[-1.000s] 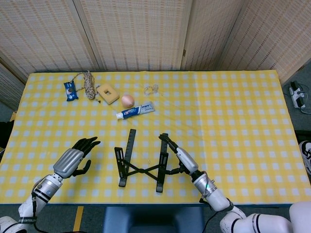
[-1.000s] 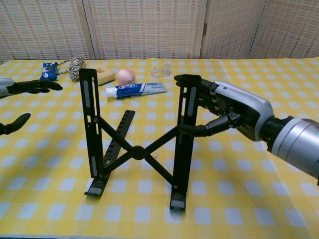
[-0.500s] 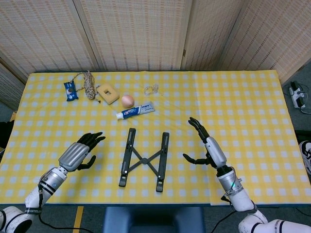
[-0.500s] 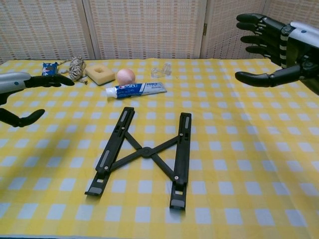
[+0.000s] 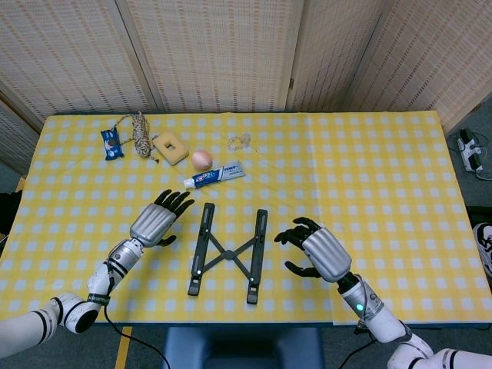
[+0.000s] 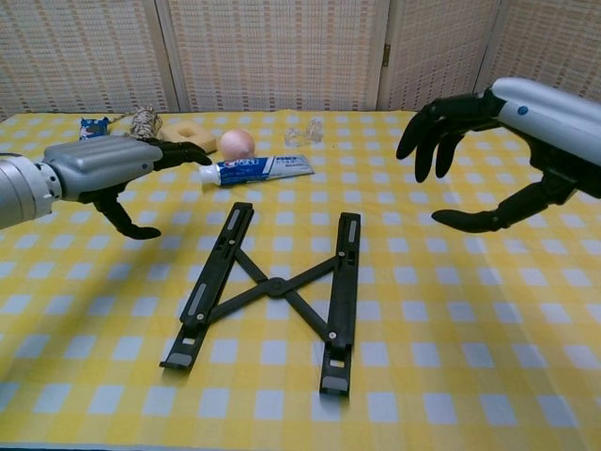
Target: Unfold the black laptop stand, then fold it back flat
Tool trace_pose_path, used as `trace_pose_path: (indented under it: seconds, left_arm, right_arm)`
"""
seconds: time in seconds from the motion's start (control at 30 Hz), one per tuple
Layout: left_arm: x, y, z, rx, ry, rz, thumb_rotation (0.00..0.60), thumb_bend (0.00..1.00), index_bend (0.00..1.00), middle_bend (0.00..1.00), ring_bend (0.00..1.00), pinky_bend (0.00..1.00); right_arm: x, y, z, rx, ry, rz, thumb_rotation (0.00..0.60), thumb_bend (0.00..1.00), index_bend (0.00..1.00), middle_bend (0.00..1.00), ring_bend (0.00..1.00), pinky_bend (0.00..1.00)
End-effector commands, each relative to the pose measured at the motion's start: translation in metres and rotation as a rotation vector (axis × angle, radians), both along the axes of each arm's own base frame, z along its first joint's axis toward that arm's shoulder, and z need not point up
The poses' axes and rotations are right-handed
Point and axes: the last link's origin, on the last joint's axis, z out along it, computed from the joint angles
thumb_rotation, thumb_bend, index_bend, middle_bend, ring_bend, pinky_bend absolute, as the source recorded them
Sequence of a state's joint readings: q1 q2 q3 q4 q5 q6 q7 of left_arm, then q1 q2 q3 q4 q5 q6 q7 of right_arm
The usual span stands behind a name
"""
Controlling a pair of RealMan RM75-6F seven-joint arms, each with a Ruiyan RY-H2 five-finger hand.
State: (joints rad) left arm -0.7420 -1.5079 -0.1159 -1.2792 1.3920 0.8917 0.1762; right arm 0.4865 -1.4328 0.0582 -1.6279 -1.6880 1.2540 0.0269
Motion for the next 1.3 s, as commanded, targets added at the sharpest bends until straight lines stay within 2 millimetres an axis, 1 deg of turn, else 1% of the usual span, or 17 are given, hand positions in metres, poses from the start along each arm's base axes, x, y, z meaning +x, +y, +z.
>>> trace_pose_path:
  seconds: [0.03,0.2,0.37,0.53,0.57,0.63,0.7,0.77,1.0,1.13,1.3]
  left_arm:
    - [0.006,0.011,-0.018,0.025,0.031,-0.002,0.600,0.29,0.00,0.00,0.00,0.00]
    - [0.007,0.020,-0.030,0.042,0.050,0.012,0.600,0.27,0.00,0.00,0.00,0.00]
    - [0.010,0.024,-0.040,0.020,0.028,0.045,0.600,0.27,0.00,0.00,0.00,0.00]
    - [0.013,0.026,-0.047,0.012,0.010,0.056,0.600,0.26,0.00,0.00,0.00,0.00]
    - [0.013,0.026,-0.047,0.012,0.010,0.056,0.600,0.26,0.00,0.00,0.00,0.00]
    - [0.013,0.027,-0.048,0.011,0.007,0.059,0.600,0.26,0.00,0.00,0.00,0.00]
    - [0.012,0.028,-0.052,0.010,0.006,0.068,0.600,0.26,0.00,0.00,0.00,0.00]
    - [0.012,0.029,-0.053,0.010,0.004,0.074,0.600,0.26,0.00,0.00,0.00,0.00]
    - [0.010,0.029,-0.058,-0.002,-0.018,0.091,0.600,0.26,0.00,0.00,0.00,0.00]
    - [0.010,0.029,-0.059,-0.003,-0.023,0.095,0.600,0.26,0.00,0.00,0.00,0.00]
    - [0.008,0.029,-0.060,-0.006,-0.031,0.103,0.600,0.26,0.00,0.00,0.00,0.00]
  right_arm:
    - [0.004,-0.002,-0.017,-0.005,0.108,0.050,0.600,0.30,0.45,0.56,0.53,0.34]
    - [0.007,-0.007,-0.034,-0.051,0.241,0.111,0.600,0.30,0.52,0.67,0.67,0.52]
    - [0.008,-0.016,-0.054,-0.089,0.360,0.159,0.600,0.30,0.57,0.72,0.73,0.62]
    - [0.009,-0.024,-0.073,-0.103,0.429,0.181,0.600,0.29,0.61,0.76,0.76,0.68]
    - [0.009,-0.024,-0.073,-0.103,0.430,0.181,0.600,0.29,0.62,0.77,0.76,0.69]
    - [0.009,-0.025,-0.078,-0.103,0.441,0.186,0.600,0.27,0.64,0.78,0.77,0.70]
    - [0.011,-0.027,-0.090,-0.121,0.473,0.208,0.600,0.25,0.65,0.79,0.78,0.72]
    - [0.012,-0.028,-0.097,-0.122,0.469,0.205,0.600,0.25,0.65,0.79,0.78,0.72]
    - [0.009,-0.029,-0.112,-0.128,0.489,0.224,0.600,0.25,0.66,0.79,0.78,0.72]
    - [0.009,-0.029,-0.121,-0.126,0.490,0.228,0.600,0.21,0.66,0.79,0.78,0.72]
    - [0.011,-0.029,-0.128,-0.133,0.489,0.254,0.600,0.21,0.66,0.79,0.78,0.72]
